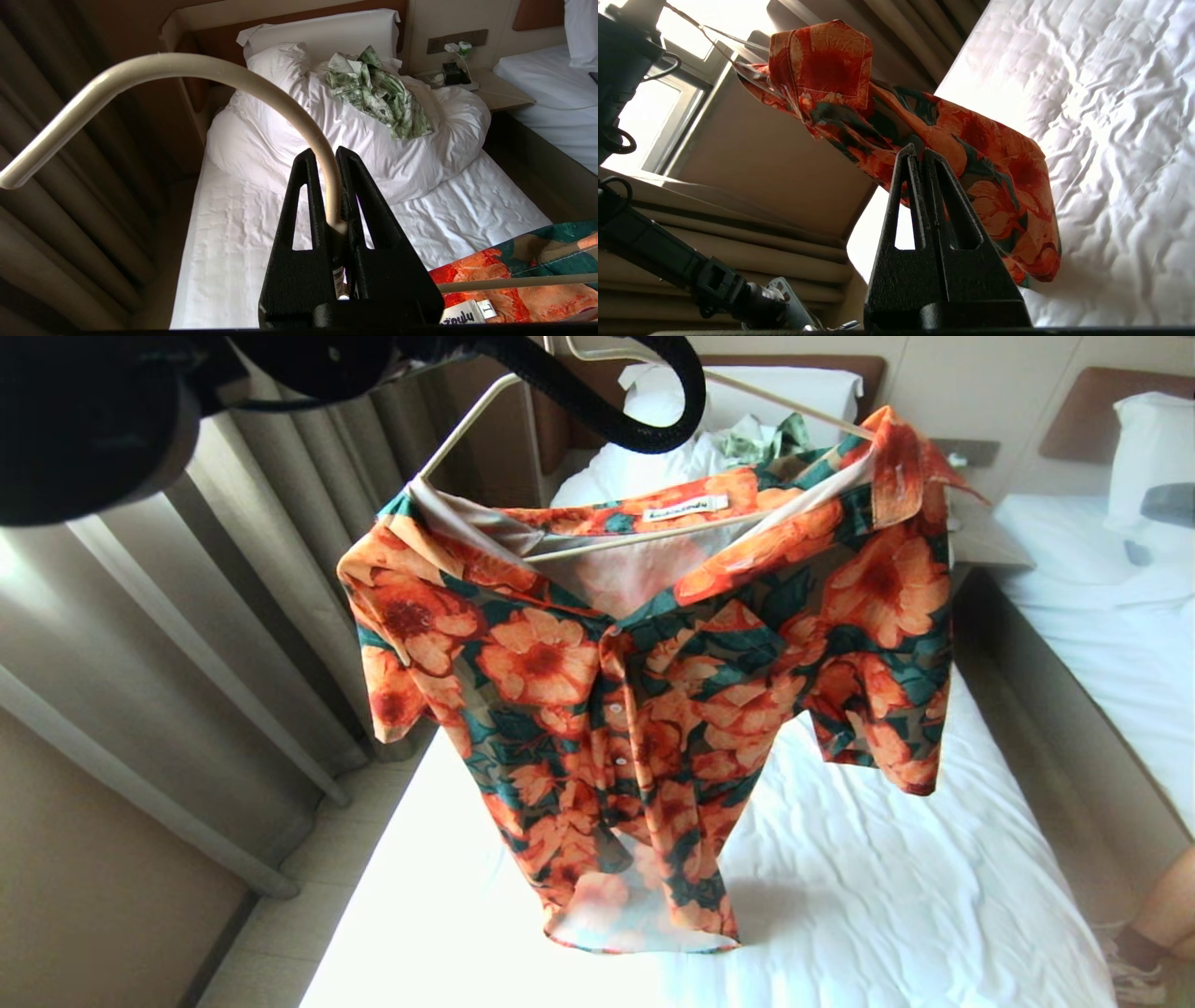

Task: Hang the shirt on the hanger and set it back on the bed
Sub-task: Take the clothes hanger out of the clothes

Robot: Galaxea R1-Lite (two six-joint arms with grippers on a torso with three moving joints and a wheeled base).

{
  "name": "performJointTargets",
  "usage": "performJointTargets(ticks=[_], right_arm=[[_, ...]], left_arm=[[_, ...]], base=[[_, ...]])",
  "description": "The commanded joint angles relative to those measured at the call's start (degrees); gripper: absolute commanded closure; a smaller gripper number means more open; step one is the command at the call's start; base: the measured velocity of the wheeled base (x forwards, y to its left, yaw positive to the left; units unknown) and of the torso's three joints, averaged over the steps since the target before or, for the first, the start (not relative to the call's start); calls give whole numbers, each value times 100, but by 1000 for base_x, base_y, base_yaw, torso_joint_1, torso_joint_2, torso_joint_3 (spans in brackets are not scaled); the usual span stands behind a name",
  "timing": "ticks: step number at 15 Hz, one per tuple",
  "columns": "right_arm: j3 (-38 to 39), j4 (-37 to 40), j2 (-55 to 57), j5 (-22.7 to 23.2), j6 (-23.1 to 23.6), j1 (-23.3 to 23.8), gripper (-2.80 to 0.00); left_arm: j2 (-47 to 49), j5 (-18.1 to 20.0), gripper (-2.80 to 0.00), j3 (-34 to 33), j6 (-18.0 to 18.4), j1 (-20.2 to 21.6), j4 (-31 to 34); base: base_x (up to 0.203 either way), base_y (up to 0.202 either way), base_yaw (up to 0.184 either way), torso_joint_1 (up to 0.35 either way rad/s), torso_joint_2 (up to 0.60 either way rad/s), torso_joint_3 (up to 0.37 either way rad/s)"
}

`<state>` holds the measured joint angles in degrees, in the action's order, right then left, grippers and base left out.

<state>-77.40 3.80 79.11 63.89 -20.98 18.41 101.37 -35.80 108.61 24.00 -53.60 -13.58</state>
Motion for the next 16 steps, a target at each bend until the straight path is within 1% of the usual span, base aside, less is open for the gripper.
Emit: performJointTargets(ticks=[1, 4, 11, 13, 14, 15, 16], right_arm=[[106, 29, -8, -1, 385, -61, 0], [155, 49, -12, -248, 607, -238, 0], [217, 59, 10, -272, 683, -348, 0], [231, 59, 50, -348, 685, -505, 0], [275, 51, 65, -548, 693, -649, -280], [298, 45, 107, -801, 763, -859, -280], [314, 52, 176, -1110, 948, -1057, -280]], left_arm=[[-3, -23, 0, 3, 17, 8, -13], [-3, -23, 0, 3, 17, 8, -48], [3, -23, 0, 3, 8, 16, -75], [32, -6, 0, 3, -8, 69, -83], [41, -6, 0, 3, -10, 69, -83], [46, -6, 0, 3, -14, 69, -83], [41, -3, 0, 3, -10, 69, -83]], base=[[0, 0, 0, 0, 0, 0], [0, 0, 0, 0, 0, 0], [0, 0, 0, 0, 0, 0], [0, 0, 0, 0, 0, 0], [0, 0, 0, 0, 0, 0], [0, 0, 0, 0, 0, 0], [0, 0, 0, 0, 0, 0]])
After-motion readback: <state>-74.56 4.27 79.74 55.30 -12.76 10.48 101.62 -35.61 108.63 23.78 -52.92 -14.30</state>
